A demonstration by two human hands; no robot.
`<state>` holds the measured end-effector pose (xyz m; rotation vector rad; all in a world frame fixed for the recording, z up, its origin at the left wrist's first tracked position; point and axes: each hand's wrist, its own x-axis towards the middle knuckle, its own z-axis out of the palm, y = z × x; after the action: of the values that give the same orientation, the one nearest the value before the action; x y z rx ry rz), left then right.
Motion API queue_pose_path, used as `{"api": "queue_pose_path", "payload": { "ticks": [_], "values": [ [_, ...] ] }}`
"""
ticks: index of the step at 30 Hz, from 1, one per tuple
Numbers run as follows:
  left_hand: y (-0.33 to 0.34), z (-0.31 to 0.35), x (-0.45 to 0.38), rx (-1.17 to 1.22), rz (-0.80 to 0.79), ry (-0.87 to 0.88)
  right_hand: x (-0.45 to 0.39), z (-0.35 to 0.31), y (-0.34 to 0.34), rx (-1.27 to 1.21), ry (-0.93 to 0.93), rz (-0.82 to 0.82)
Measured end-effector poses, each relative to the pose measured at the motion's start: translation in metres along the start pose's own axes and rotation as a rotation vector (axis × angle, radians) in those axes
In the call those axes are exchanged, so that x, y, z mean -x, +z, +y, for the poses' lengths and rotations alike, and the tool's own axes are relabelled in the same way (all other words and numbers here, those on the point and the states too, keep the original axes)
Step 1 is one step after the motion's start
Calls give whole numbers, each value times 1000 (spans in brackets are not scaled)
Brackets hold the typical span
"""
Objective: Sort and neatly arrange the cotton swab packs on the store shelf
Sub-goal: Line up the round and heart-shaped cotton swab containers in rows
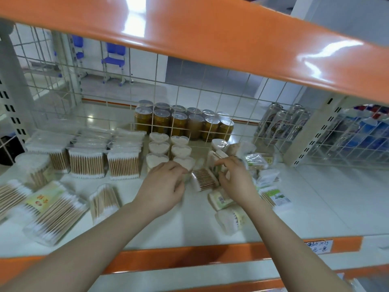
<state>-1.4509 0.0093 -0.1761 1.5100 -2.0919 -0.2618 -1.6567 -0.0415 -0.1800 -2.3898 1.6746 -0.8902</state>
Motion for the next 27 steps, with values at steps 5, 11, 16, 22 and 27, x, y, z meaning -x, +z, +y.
{"api": "queue_pose_path", "payload": {
  "ticks": [5,11,16,22,27],
  "values": [
    [6,16,2,20,-30,41,13,12,-13,-49,86,-33],
    [17,26,5,-13,-134,59,25,22,-26,-61,101,-133],
    [24,28,10,-50,-158,53,33,25,-30,-61,119,-131],
    [28,24,14,-89,-196,45,36,32,-29,-15,107,-228],
    [29,24,17,-83,-180,57,35,37,-30,-33,155,-248]
  ]
}}
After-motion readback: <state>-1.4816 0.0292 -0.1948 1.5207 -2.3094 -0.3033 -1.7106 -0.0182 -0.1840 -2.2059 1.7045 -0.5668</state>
